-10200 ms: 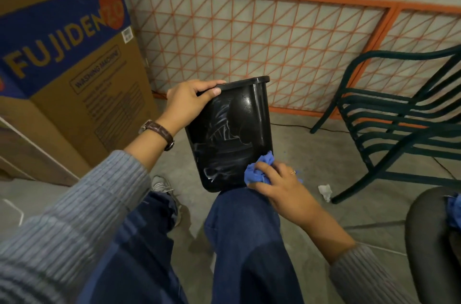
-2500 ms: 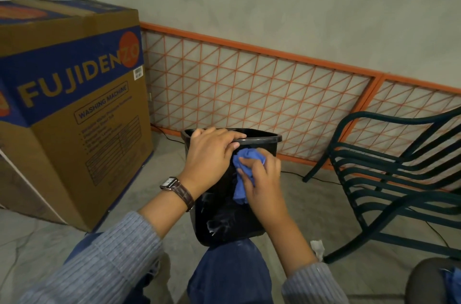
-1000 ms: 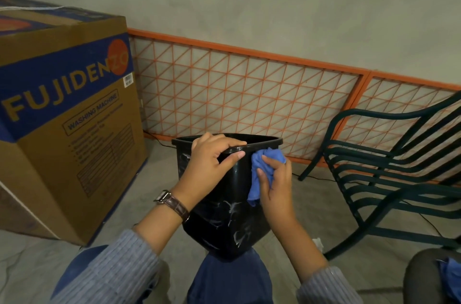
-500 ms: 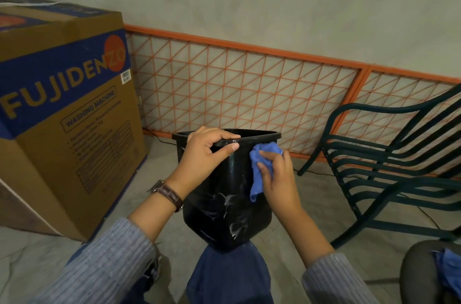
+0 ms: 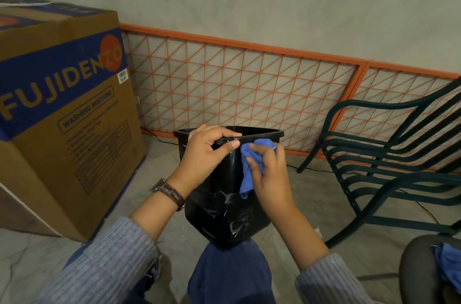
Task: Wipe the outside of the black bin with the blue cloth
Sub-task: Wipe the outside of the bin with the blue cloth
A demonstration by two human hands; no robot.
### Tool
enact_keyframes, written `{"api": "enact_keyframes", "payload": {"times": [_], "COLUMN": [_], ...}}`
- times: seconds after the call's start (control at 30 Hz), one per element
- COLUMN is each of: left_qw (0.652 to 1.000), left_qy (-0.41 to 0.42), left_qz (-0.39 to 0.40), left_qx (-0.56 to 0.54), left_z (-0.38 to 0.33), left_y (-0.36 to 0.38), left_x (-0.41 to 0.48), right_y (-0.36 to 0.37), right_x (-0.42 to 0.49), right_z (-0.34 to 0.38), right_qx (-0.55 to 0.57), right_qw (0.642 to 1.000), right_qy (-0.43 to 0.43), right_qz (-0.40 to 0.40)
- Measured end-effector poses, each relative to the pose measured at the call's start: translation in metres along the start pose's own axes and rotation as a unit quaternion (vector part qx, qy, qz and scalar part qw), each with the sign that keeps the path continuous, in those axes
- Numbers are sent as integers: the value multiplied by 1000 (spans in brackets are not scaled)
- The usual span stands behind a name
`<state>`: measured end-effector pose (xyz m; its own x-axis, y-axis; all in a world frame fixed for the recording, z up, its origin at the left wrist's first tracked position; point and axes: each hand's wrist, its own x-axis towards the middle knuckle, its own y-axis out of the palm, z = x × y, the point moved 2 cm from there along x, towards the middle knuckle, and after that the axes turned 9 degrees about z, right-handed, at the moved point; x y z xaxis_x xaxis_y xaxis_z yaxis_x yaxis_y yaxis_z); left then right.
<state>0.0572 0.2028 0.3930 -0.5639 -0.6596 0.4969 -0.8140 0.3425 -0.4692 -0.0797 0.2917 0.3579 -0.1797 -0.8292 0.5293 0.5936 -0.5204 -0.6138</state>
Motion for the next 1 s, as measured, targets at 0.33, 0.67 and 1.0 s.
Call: {"api": "enact_keyframes", "payload": {"times": [0.33, 0.67, 1.0], "left_qw": [1000, 1000, 1000], "left_qy": [0, -6, -8], "left_qz": [-3, 1, -7], "left_qx": [-1, -6, -25], "left_z": [3, 4, 4], "left_y": [0, -3, -4], "left_x": [0, 0, -3], "right_y": [-3, -7, -15], "right_x": [6, 1, -6], "right_z": [-9, -18, -29], "right_qx": [-10, -16, -40], "right_qw": [1000, 999, 996], "right_qy": [-1, 20, -28], "right_qz": [16, 37, 81]}}
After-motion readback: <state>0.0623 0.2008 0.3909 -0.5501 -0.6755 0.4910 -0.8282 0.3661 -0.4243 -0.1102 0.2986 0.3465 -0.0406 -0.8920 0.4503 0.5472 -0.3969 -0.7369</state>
